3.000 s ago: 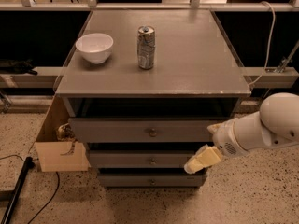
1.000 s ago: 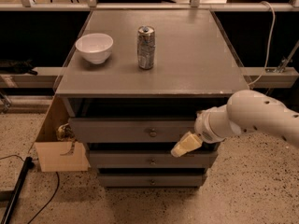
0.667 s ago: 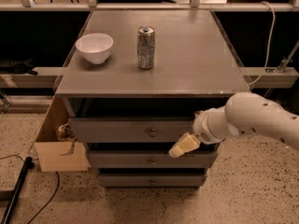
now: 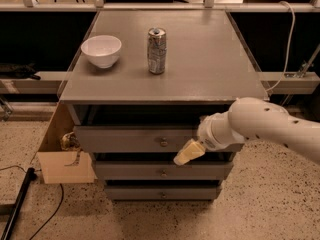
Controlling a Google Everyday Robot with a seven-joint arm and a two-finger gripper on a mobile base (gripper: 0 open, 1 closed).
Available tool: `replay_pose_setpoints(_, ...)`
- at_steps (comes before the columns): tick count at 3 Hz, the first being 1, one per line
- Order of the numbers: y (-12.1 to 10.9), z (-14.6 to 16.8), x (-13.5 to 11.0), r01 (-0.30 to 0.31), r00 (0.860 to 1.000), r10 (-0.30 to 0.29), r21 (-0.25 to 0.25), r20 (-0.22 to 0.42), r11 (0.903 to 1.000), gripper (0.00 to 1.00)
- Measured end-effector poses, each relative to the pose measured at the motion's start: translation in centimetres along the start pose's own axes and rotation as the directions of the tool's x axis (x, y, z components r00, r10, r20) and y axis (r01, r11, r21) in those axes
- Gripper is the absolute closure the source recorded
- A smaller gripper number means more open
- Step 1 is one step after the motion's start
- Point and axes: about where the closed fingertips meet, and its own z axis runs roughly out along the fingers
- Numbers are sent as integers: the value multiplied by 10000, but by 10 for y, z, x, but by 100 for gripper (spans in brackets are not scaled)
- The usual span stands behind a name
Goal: Open top drawer
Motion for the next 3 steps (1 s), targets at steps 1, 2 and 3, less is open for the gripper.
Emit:
replay_pose_setpoints(1,-5,10,-1,315,9993,-313,123,-218,9994,0)
replay_pose_setpoints(2,-12,26,7,943,9935,-908,484,-693,9944,0)
replay_pose_setpoints(3,-26,37,19,1381,9845,-1281,795,-1202,9872,0)
